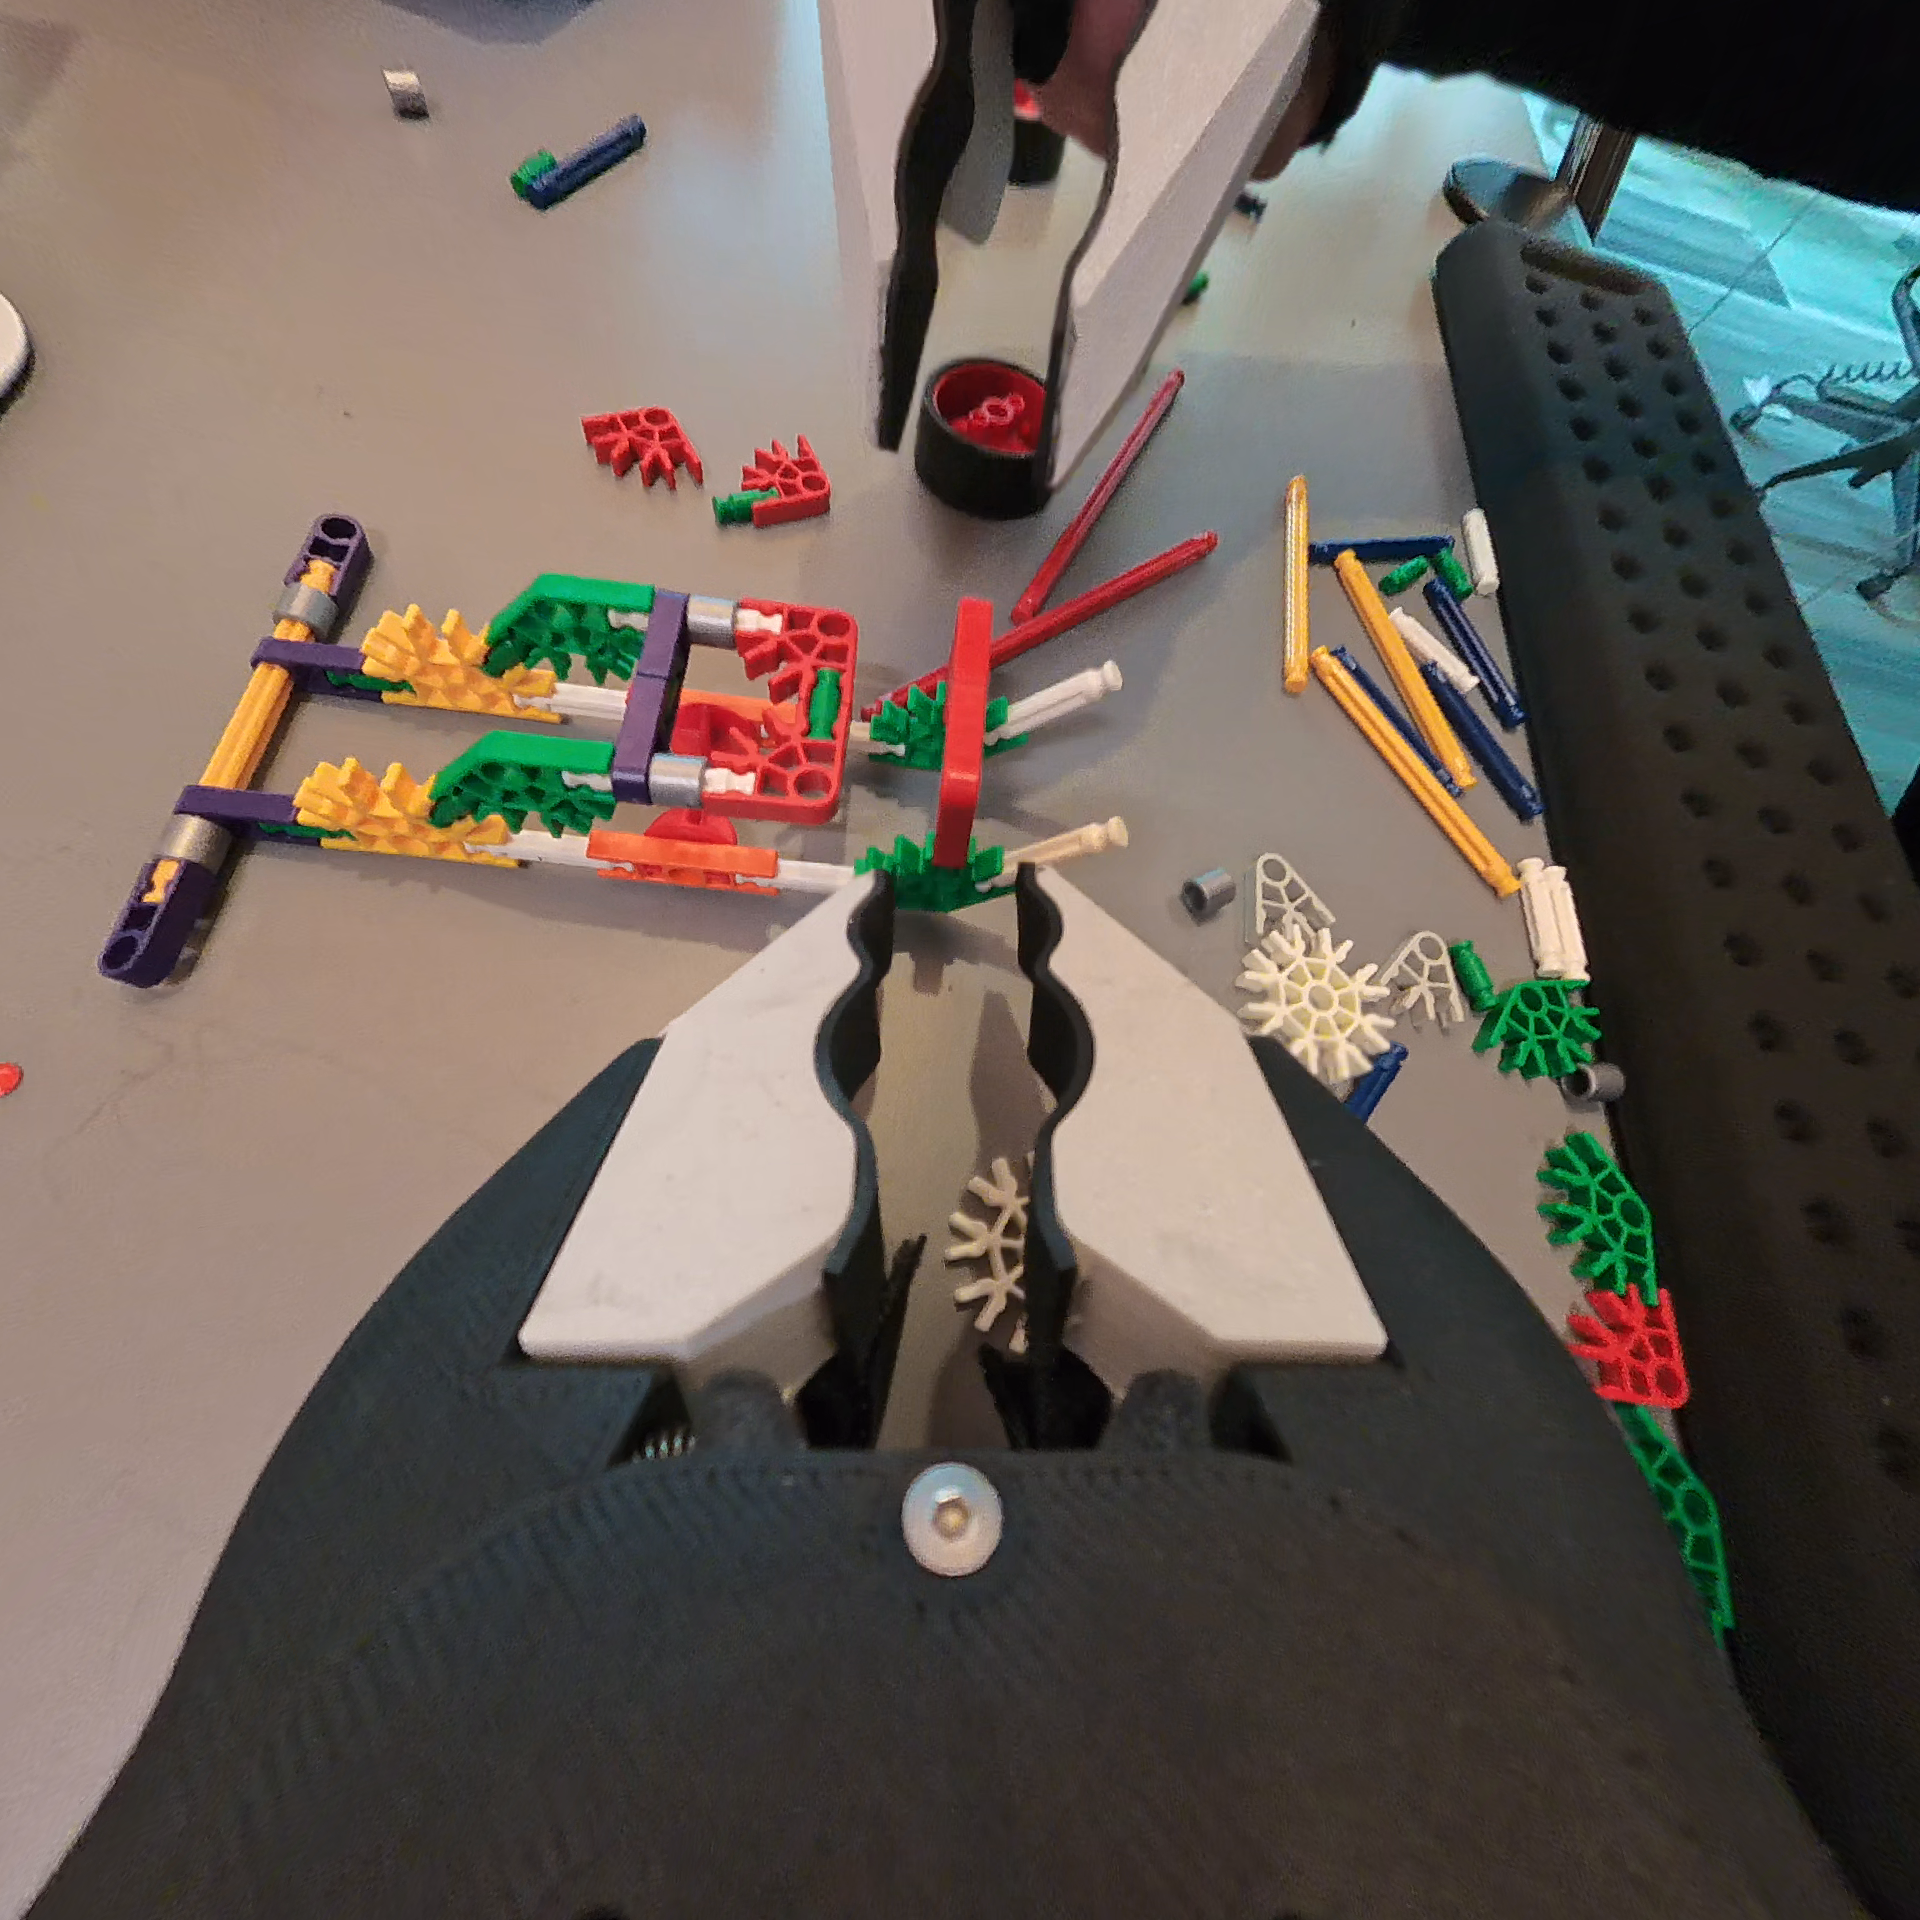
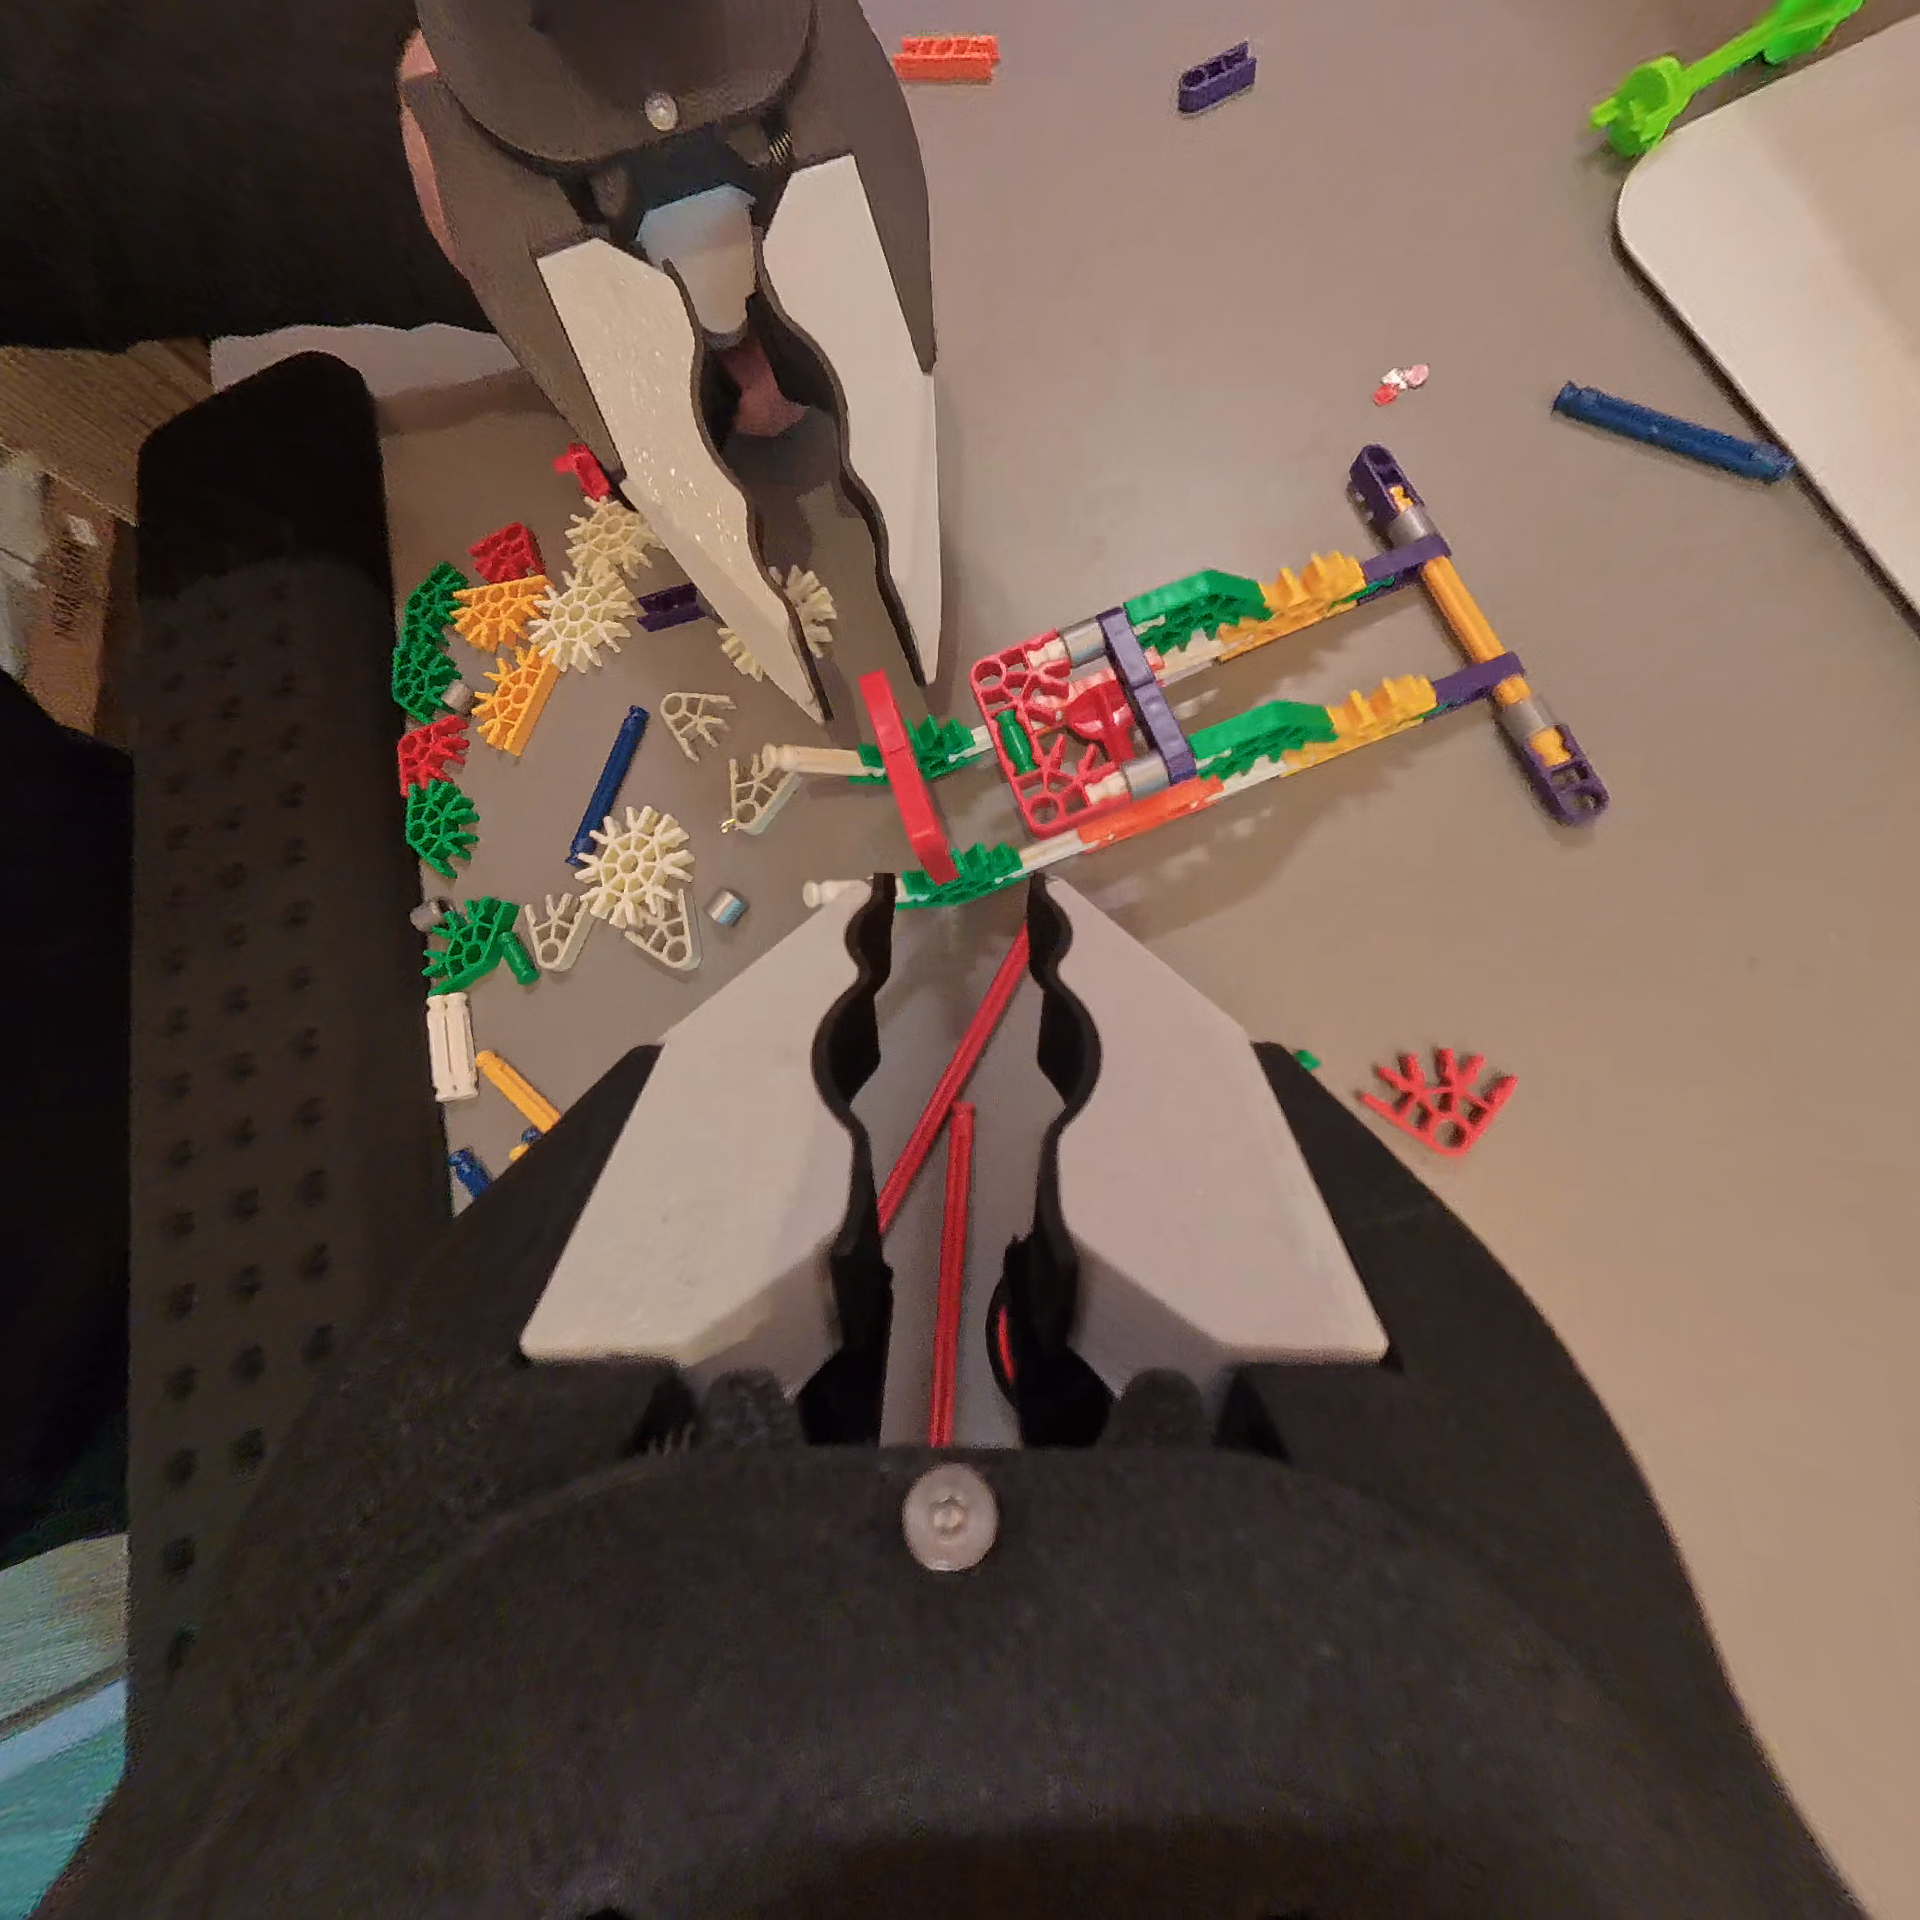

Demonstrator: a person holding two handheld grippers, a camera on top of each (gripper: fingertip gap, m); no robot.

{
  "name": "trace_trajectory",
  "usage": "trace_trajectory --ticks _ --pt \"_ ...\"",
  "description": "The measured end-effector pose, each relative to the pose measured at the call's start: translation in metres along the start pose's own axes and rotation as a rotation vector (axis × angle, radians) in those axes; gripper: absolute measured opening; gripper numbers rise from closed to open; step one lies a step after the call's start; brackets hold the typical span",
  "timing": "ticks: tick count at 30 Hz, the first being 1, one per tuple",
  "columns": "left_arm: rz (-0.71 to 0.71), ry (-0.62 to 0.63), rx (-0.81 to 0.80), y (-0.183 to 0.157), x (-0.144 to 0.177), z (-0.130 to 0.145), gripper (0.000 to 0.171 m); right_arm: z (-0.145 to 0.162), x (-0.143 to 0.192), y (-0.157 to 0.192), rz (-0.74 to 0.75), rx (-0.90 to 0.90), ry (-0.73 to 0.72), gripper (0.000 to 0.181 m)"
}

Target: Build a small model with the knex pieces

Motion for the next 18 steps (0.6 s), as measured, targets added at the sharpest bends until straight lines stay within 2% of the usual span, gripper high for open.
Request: trace_trajectory --ticks 6,9,11,18 --pt "0.009 -0.039 0.036 0.001 0.001 -0.010 0.018 0.006 -0.018 0.005 -0.031 0.010 0.029 0.021" --pt "0.030 -0.038 0.040 -0.002 -0.003 -0.013 0.010 0.002 -0.029 0.005 -0.037 0.000 0.031 0.004" --pt "0.010 -0.025 0.040 0.001 -0.005 -0.013 0.006 0.001 -0.031 0.001 -0.031 -0.017 0.024 0.003" --pt "0.003 -0.059 0.116 0.014 0.002 -0.012 0.004 -0.009 -0.025 -0.002 -0.185 -0.116 -0.045 0.000"
Point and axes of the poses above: each gripper's, where its closed fingertips meet, x back along the fingers, z out of its underside, y = z × x across the jaws, the point moved 1 cm from there along x, back along the fingers, and after that the axes turned 13 degrees about y, right-handed, at the moved point
